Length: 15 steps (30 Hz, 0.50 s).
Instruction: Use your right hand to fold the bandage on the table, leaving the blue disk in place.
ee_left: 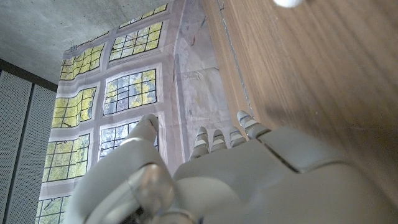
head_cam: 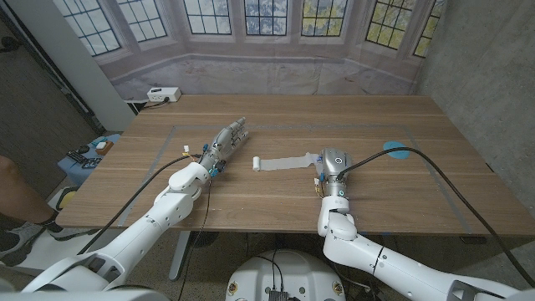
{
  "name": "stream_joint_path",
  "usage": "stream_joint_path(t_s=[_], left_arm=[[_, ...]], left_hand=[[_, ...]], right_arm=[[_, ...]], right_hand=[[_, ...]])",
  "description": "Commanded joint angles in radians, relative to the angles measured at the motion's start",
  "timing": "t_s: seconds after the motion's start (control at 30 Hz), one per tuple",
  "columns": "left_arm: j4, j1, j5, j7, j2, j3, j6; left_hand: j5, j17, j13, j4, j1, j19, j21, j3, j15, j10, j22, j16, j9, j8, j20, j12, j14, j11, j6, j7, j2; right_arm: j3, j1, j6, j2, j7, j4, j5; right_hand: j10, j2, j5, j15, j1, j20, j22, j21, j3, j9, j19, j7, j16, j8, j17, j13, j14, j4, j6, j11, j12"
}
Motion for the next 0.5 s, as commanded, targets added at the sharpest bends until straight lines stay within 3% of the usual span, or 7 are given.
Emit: stream_joint_path(t_s=[0.03,0.5], left_arm=[[-0.003,-0.004,0.005,0.002,-0.004,0.006,0.004],[-0.009,0.001,0.003,0.004,-0.002,0.005,0.004]], left_hand=[[0.004,0.002,0.004,-0.006,-0.001,0.002,-0.003,0.001,0.001,-0.001,0.003,-0.002,0.003,0.000,0.001,-0.002,0.004,0.001,0.005,-0.006,0.007],[0.004,0.002,0.004,-0.007,-0.001,0.002,-0.002,0.001,0.001,-0.001,0.003,-0.002,0.003,0.000,0.001,-0.002,0.004,0.002,0.005,-0.006,0.007]], right_arm=[[0.014,-0.011,0.012,-0.012,-0.008,-0.029,-0.022],[0.018,-0.022,0.011,-0.011,-0.002,-0.060,-0.048]], right_hand=[[-0.005,0.002,0.007,-0.072,0.015,-0.099,0.001,-0.003,0.006,0.005,-0.004,0.000,-0.002,-0.001,0.006,0.009,0.008,0.004,-0.003,0.001,0.008],[-0.010,0.004,0.009,-0.072,0.021,-0.097,0.002,-0.002,0.002,0.008,-0.004,-0.001,-0.007,0.001,0.019,0.032,0.006,0.007,-0.006,-0.001,0.013]])
